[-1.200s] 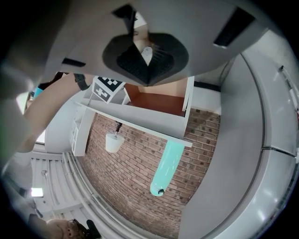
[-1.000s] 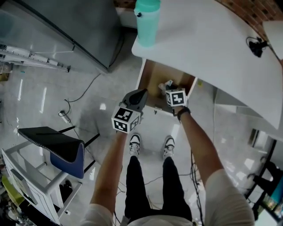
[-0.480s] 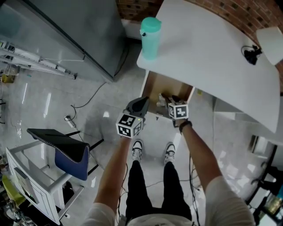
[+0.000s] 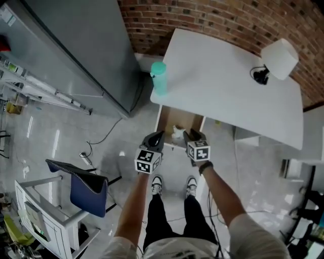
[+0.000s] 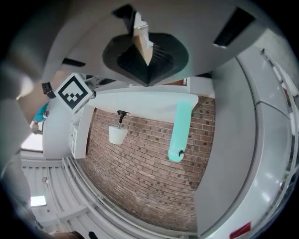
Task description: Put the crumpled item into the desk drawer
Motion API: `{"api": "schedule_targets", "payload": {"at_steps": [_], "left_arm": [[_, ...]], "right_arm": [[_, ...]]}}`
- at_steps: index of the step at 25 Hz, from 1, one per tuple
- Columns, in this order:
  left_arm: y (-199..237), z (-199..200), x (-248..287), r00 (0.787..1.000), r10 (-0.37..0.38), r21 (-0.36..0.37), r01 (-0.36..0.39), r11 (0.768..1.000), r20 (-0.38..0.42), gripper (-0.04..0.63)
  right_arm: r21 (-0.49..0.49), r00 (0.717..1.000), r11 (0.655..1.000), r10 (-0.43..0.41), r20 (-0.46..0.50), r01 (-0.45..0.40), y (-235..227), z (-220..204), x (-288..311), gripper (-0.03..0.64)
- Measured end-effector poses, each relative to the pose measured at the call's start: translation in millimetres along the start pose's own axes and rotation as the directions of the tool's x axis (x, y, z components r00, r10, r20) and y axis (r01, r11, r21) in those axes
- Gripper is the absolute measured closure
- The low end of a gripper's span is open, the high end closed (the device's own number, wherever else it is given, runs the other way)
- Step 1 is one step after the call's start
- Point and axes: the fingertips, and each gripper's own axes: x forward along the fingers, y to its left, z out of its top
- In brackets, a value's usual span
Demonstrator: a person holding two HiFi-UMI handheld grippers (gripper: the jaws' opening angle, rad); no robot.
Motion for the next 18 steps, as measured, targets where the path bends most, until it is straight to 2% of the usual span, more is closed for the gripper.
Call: {"api": "schedule_targets", "payload": {"at_steps": [2, 6, 9, 18], "left_arm": [[-6.7, 22.1, -9.4, 1.0, 0.02, 0.027, -0.02, 0.999, 0.004, 0.6], [-21.0, 72.7, -25.8, 0.997, 0.023, 0.01, -0.024, 1.0, 0.069, 0.6], [-33.7, 101.3, -41.0, 0.996, 0.017, 0.047, -0.022, 0.999, 0.092, 0.6], [-55.4, 189.6, -69.9, 0.982, 0.032, 0.117, -0.054, 0.992, 0.184, 0.6]], "right_arm": [[-0.03, 1.0, 1.0, -0.003, 0.023, 0.003, 5.4, 14.4, -24.3, 0.479], [-0.07, 0.993, 0.998, 0.013, 0.121, -0.004, 18.2, 55.0, -69.6, 0.479], [-0.086, 0.98, 0.996, 0.03, 0.198, -0.013, 33.0, 88.0, -101.9, 0.48], [-0.135, 0.917, 0.99, 0.029, 0.399, 0.027, 40.9, 202.9, -183.3, 0.512]]}}
